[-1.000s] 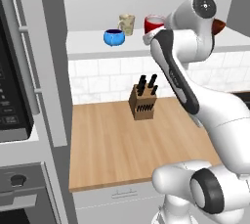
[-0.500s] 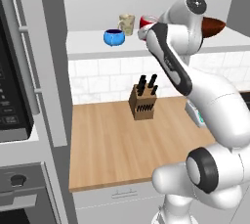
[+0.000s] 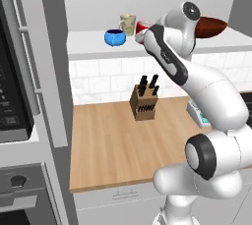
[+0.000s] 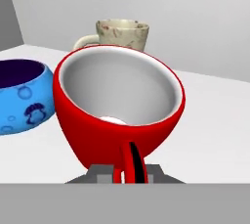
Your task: Gather all objects into one cabinet and sort the glasses and bowls to opposite sides.
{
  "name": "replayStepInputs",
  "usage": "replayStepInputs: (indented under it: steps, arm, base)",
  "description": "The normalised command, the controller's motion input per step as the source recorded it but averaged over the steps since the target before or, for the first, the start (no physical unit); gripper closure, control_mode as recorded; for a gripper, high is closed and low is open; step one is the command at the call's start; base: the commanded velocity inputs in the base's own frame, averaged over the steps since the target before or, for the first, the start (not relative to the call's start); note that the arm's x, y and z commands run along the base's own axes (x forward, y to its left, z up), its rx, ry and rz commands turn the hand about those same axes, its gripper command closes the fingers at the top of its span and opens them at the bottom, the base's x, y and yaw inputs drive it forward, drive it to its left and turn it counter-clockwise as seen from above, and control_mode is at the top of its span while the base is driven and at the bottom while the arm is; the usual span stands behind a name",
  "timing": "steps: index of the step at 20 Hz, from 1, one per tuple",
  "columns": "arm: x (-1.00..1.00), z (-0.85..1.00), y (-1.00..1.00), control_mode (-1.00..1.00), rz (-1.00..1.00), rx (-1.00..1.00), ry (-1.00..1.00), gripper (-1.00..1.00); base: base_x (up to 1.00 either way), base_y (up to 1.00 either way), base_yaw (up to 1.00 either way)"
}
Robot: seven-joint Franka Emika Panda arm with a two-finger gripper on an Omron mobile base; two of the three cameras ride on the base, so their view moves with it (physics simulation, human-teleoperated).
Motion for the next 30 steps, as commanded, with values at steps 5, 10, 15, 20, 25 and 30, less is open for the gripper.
replayStepInputs:
  steps: [5,10,15,20,25,30]
  arm:
    - [0.06,-0.06,0.00,-1.00,0.09,-0.10,0.01,1.00]
    - [0.20,-0.28,0.14,-1.00,0.07,-0.07,0.00,1.00]
    - [0.45,-0.31,0.48,-1.00,0.00,-0.01,0.00,1.00]
    - [0.36,-0.26,0.30,-1.00,0.00,-0.06,0.00,1.00]
    - [0.08,-0.17,0.04,-1.00,0.00,-0.10,0.00,-1.00]
    - [0.00,-0.04,0.00,-1.00,0.00,-0.06,0.00,-1.00]
  base:
    - [0.00,0.00,0.00]
    - [0.00,0.00,0.00]
    - [0.00,0.00,0.00]
    - [0.00,0.00,0.00]
    - [0.00,0.00,0.00]
    - [0.00,0.00,0.00]
